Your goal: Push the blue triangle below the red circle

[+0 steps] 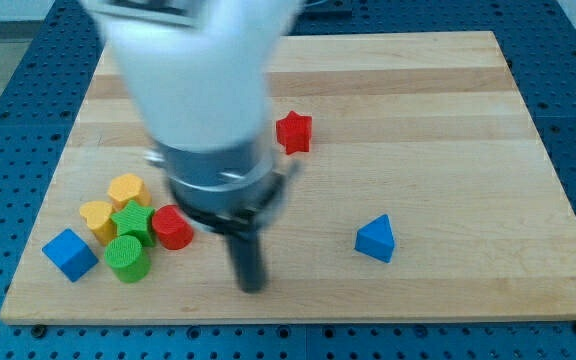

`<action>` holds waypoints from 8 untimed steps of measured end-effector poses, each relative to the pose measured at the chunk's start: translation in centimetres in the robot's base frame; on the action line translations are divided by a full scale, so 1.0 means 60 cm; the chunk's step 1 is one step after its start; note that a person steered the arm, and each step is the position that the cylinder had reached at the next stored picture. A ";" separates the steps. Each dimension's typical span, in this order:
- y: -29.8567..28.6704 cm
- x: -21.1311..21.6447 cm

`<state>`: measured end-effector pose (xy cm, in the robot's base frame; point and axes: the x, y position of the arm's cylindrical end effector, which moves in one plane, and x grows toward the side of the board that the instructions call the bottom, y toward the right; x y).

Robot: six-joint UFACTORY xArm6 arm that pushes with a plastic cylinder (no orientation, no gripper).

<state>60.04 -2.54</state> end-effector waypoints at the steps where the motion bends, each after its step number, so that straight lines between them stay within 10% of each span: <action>1: 0.137 0.011; 4: 0.232 -0.065; 8: 0.071 -0.080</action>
<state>55.24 1.73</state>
